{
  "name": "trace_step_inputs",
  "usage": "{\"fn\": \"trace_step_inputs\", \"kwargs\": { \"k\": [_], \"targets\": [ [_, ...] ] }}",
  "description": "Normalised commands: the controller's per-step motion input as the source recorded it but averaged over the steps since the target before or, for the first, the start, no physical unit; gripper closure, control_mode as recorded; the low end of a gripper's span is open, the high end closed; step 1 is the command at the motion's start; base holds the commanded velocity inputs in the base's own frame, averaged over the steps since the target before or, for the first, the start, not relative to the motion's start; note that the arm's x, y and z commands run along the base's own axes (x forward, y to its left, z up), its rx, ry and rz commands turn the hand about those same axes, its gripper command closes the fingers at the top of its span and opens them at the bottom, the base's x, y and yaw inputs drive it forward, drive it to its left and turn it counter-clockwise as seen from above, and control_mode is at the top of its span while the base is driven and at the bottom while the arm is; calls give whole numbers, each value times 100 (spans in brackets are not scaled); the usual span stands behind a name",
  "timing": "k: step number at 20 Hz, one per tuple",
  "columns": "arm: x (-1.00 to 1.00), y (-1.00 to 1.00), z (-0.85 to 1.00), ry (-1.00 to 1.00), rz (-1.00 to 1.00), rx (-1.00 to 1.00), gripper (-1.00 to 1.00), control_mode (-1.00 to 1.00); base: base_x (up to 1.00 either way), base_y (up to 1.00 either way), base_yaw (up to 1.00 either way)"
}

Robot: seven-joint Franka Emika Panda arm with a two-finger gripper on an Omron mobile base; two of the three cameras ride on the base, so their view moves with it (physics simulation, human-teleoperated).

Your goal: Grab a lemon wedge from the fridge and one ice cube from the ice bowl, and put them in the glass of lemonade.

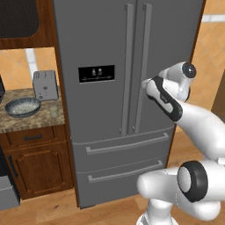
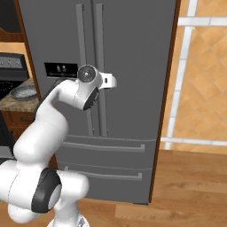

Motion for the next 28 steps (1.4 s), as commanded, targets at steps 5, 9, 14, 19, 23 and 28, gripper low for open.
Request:
{"fn": "trace_step_inputs", "kwargs": {
  "k": [5, 9, 14, 19, 23, 28],
  "targets": [
    [77, 0, 0, -11, 0, 1, -100, -100, 0, 0, 0],
    [72, -6, 0, 0, 0, 0, -100, -100, 0, 0, 0],
    [84, -2, -1, 0, 0, 0, -100, -100, 0, 0, 0],
    [77, -6, -13, -3, 0, 0, -100, -100, 0, 0, 0],
    [75, -21, -19, -5, 0, 0, -100, -100, 0, 0, 0],
    [67, -14, -32, -7, 0, 0, -100, -100, 0, 0, 0]
  ]
}}
